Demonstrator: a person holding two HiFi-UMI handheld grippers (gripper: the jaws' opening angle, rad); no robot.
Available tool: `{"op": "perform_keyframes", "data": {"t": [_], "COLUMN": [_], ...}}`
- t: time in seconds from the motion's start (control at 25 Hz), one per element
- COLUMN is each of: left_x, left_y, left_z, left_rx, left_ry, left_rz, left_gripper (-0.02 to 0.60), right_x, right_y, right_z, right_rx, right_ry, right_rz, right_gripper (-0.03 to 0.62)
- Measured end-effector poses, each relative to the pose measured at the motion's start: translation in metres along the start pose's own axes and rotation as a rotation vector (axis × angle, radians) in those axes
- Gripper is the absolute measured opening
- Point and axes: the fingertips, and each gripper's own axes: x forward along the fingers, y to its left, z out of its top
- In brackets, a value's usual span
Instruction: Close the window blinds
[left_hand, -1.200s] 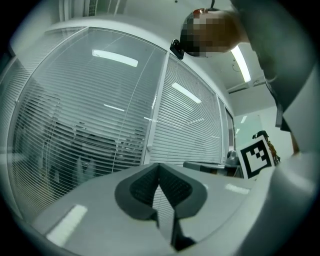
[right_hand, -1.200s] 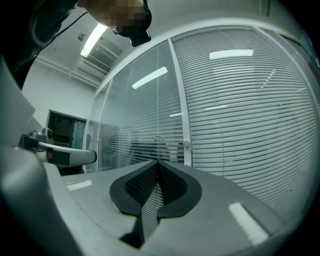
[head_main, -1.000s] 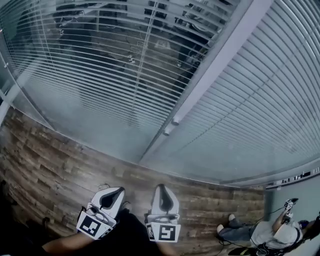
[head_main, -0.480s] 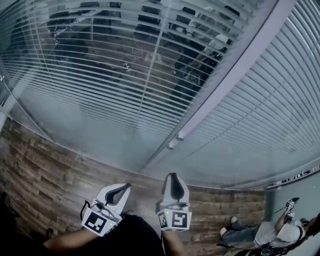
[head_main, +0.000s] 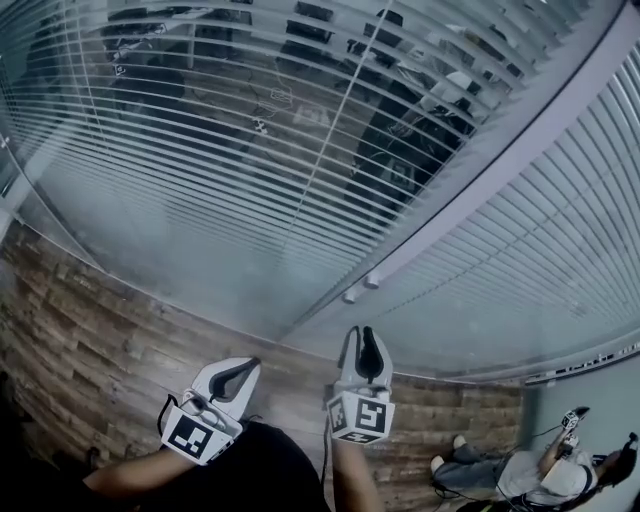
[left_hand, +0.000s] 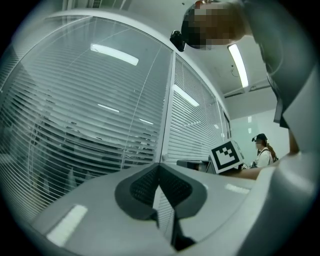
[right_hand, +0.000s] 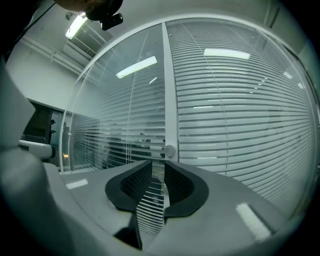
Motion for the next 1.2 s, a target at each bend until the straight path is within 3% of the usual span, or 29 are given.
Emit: {"op": "perform_keyframes", "data": {"t": [0.2, 0.4, 0.72, 1.2], "left_x": [-0.010, -0.038, -0.037, -0.015], "left_y": [0.009, 0.018, 0.025, 0.025], "left_z": [0.005, -0.002, -0.003, -0.005], "left_rx": [-0.007, -0.005, -0.012, -0.018], "left_ry": [-0.007, -0.015, 0.000, 0.030], "left_rz": [0.018, 0.002, -0.043, -0.017], "left_gripper": [-0.002, -0.002, -0.002, -0.002], "right_x": [0.004, -0.004, 0.012, 0.048], "right_y": [-0.004, 0.006, -0.001, -0.006], "right_z": [0.007, 0.008, 0.010, 0.021], "right_rx": [-0.004, -0.020, -0.011, 0.033], "right_ry": [-0.002, -0.021, -0.006, -0.004], "right_rz": [-0.036, -0.080, -0.126, -0.090], "right_gripper": [0.087, 0.091, 0.107, 0.135]}}
